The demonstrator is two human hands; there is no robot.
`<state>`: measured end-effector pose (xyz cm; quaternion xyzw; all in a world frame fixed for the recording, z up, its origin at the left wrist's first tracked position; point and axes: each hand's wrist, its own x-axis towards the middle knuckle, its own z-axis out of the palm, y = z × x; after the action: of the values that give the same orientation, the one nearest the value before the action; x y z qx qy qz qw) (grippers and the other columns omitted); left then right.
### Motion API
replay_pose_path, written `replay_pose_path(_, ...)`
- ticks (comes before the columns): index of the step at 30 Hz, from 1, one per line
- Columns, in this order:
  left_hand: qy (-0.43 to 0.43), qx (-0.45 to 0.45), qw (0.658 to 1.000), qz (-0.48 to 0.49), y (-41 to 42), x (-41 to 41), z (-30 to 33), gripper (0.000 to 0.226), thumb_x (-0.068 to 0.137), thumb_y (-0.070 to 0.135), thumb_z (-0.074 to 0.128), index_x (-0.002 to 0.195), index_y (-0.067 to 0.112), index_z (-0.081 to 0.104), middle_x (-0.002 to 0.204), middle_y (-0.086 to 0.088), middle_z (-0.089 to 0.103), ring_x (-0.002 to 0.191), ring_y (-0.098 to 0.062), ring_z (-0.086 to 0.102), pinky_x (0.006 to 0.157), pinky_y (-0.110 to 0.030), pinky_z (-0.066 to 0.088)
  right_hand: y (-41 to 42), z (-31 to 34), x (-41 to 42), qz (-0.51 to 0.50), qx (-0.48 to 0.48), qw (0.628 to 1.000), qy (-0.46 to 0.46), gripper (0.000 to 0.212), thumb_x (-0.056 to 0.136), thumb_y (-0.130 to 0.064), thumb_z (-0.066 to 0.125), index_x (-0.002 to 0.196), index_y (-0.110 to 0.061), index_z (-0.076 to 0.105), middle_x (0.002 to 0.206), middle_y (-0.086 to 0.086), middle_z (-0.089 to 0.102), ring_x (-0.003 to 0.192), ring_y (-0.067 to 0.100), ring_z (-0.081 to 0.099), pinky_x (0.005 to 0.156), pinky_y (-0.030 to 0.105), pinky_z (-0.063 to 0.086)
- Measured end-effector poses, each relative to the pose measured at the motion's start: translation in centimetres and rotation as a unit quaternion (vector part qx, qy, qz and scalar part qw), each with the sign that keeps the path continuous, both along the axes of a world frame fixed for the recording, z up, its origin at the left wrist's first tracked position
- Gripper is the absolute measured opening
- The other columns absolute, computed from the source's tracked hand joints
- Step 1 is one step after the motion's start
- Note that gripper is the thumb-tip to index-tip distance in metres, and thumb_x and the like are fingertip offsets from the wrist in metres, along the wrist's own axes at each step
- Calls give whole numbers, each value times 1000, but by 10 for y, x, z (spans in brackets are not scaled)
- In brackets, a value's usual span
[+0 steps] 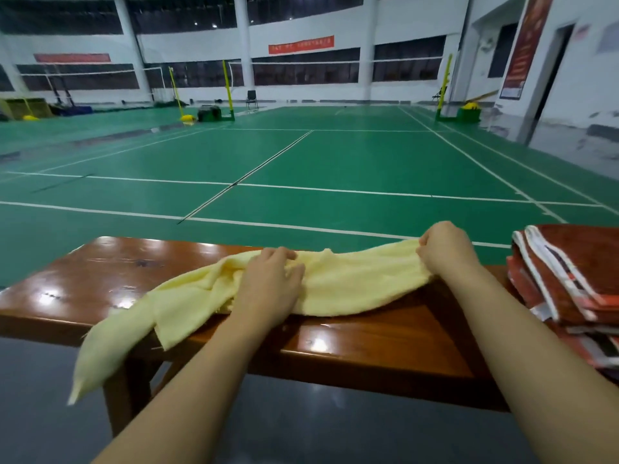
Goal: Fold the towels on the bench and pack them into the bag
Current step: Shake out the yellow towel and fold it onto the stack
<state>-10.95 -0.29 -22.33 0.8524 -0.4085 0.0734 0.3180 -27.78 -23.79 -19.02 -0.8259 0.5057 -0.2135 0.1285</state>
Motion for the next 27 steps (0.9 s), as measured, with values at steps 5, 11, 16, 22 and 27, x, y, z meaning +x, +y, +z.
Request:
replay_pose_path(5,-33,88,995,47,-1,5,-15,59,93,53,59,142,21,49,155,-11,40,143,-30,34,116,-43,31,-11,10,-22,12,51,998,-46,25,89,-15,72,111,-4,76,118,16,71,109,33,64,91,35,50)
replay_pose_path(11,149,-9,973,177,-1,17,-3,88,91,54,66,155,7,29,155,-19,41,142,-42,34,115,-48,31,-9,7,-31,30,139,983,-119,35,87,-17,77,117,0,71,121,17,69,112,33,63,95,36,47)
replay_pose_path(16,37,0,989,144,3,11,1,37,90,45,66,117,21,71,114,-9,71,113,-36,58,94,-43,45,-8,-12,-26,36,214,945,-243,43,82,-19,83,121,-6,70,120,12,68,103,26,62,89,34,48)
replay_pose_path(22,15,129,984,-121,3,-45,40,30,83,53,75,87,25,66,86,11,64,92,-15,62,79,-31,43,-13,-22,-34,17,216,905,-366,36,81,-17,83,116,-13,74,113,9,70,95,23,67,80,32,52)
replay_pose_path(27,219,55,946,-234,3,-68,67,31,94,44,66,89,14,72,78,-3,74,74,-20,73,57,-36,59,-23,-26,-40,18,207,905,-372,30,82,-15,82,111,-18,76,111,7,70,97,25,69,89,41,58)
